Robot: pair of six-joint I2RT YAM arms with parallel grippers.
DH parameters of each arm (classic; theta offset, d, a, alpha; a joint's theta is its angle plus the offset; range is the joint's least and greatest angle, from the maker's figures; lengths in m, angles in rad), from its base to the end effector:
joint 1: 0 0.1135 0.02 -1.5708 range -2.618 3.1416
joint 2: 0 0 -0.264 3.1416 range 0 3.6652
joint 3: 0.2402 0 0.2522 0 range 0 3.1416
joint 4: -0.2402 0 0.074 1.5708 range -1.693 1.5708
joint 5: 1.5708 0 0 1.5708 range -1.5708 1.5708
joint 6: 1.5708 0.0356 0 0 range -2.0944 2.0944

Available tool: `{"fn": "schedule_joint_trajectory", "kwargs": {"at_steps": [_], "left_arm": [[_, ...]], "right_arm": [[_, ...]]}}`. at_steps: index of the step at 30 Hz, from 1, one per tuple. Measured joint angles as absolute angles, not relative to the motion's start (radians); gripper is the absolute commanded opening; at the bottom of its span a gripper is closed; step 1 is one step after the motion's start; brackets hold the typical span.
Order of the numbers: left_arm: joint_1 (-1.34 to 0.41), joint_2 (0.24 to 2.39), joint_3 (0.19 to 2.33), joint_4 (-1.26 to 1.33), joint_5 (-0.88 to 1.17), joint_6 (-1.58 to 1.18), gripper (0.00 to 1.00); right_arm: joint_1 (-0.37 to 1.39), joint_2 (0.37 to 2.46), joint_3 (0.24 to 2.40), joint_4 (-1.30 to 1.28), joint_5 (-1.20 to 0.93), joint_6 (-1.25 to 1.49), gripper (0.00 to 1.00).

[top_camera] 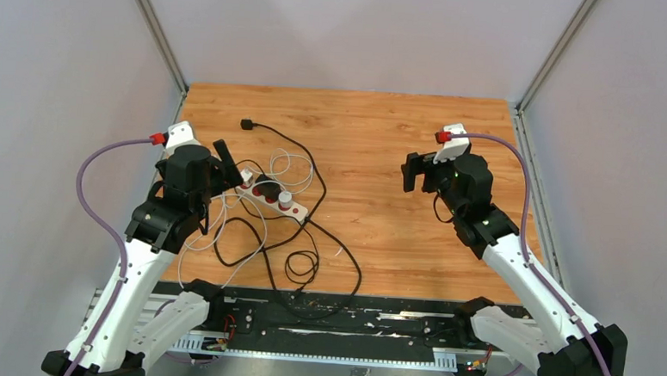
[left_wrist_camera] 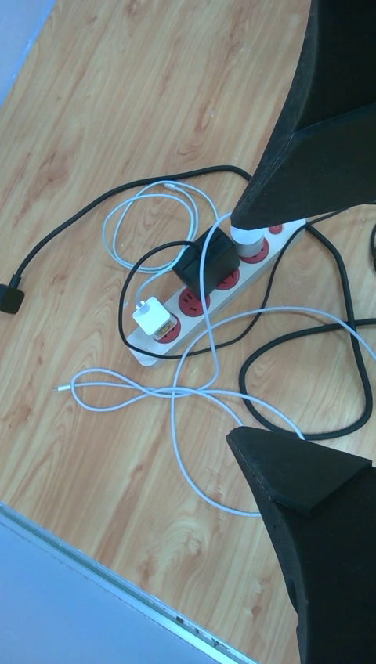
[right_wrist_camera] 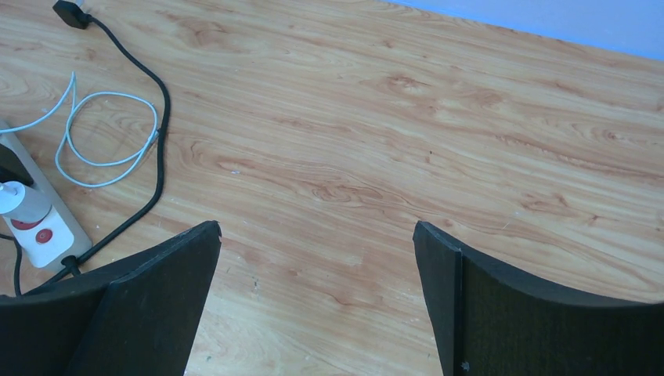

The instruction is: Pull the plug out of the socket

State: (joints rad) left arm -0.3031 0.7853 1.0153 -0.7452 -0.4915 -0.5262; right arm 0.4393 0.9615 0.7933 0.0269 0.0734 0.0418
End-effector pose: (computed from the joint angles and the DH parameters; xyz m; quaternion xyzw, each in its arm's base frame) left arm 0.1480 -0.0287 0.3625 -0.2150 0.8191 -0.0044 0.5318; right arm 0.2083 0.0950 0.3327 -0.1254 0.7446 0.1291 0.6427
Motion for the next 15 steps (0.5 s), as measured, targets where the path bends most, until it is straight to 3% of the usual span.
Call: {"fn": "schedule_joint_trajectory", "kwargs": {"at_steps": [7, 15], "left_arm": [[-0.303, 0.782, 1.015, -0.745, -0.455, -0.515, 1.00], [-0.302, 0.834, 1.014, -0.745, -0.449, -0.530, 1.00]], "right_arm": [[0.439, 0.953, 0.793, 0.021, 0.065, 0.046, 1.00], [0.447, 0.987, 0.794, 0.036, -0.100, 0.032, 0.98]]}}
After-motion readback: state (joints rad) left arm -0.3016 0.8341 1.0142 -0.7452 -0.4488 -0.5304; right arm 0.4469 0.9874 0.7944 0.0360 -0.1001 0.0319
